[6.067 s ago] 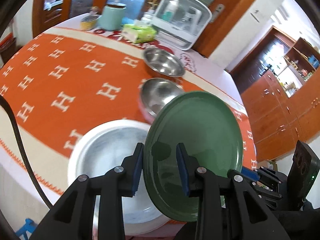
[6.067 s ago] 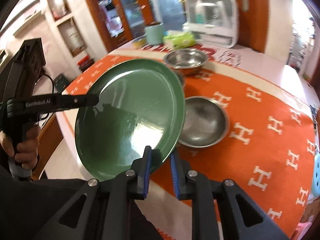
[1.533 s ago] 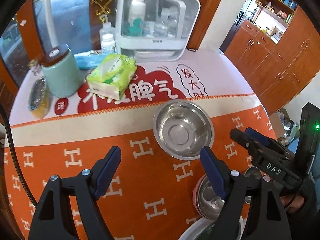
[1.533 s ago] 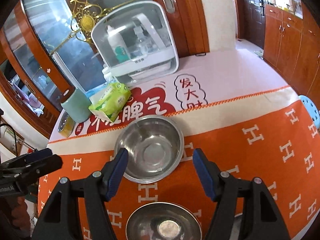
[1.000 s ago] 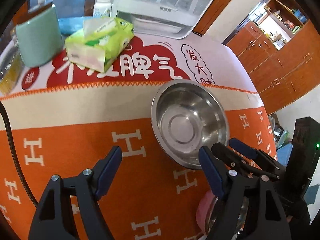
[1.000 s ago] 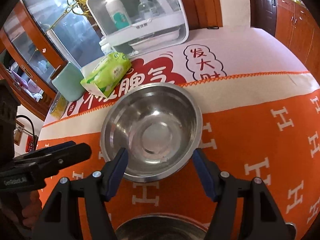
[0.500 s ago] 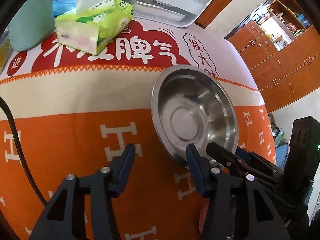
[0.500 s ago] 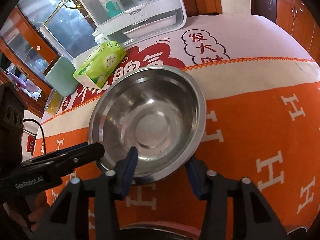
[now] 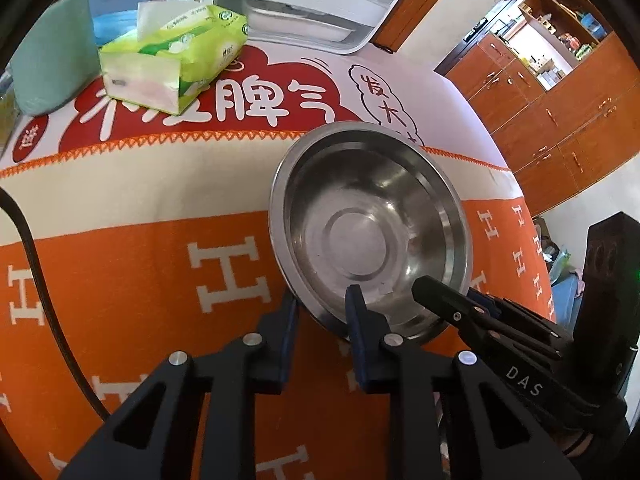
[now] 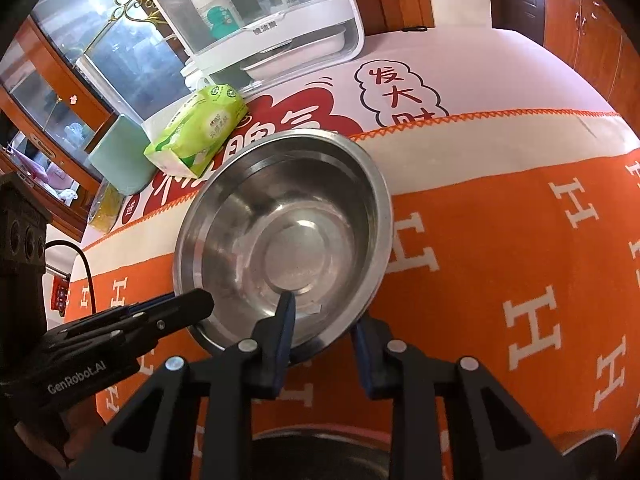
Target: Organize plates and bowls
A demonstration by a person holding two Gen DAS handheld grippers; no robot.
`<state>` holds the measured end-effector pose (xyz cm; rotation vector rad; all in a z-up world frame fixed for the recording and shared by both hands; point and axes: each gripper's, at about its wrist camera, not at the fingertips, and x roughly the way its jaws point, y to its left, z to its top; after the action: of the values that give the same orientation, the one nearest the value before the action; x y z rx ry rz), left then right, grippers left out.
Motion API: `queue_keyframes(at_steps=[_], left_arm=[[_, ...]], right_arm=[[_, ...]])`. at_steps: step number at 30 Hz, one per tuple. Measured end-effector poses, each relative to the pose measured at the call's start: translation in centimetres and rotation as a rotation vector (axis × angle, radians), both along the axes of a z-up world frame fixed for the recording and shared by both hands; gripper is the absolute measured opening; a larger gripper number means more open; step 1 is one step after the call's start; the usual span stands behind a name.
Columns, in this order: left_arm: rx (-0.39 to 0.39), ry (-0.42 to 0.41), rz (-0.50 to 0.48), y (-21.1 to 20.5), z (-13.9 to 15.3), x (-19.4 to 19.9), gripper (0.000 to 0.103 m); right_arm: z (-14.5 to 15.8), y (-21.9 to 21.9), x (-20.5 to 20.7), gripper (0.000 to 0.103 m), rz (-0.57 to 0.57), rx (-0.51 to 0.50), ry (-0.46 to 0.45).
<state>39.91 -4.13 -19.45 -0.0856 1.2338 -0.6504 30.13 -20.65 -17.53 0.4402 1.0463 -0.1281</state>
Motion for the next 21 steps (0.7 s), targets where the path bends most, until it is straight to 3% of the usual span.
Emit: queue_keyframes(at_steps=[10,21], left_arm=[[0.015,-0.044,0.025,2.3,2.2,-2.4,0.022],[0.009,-0.096,0.072,6.7,5.5,-7.6,0.023]], right_arm=[[1.9,2.3,-1.5,0.027,0.045,-0.007,-0.034],[4.8,6.3,-4.9,0.027,0.126,-0.014,-0.086]])
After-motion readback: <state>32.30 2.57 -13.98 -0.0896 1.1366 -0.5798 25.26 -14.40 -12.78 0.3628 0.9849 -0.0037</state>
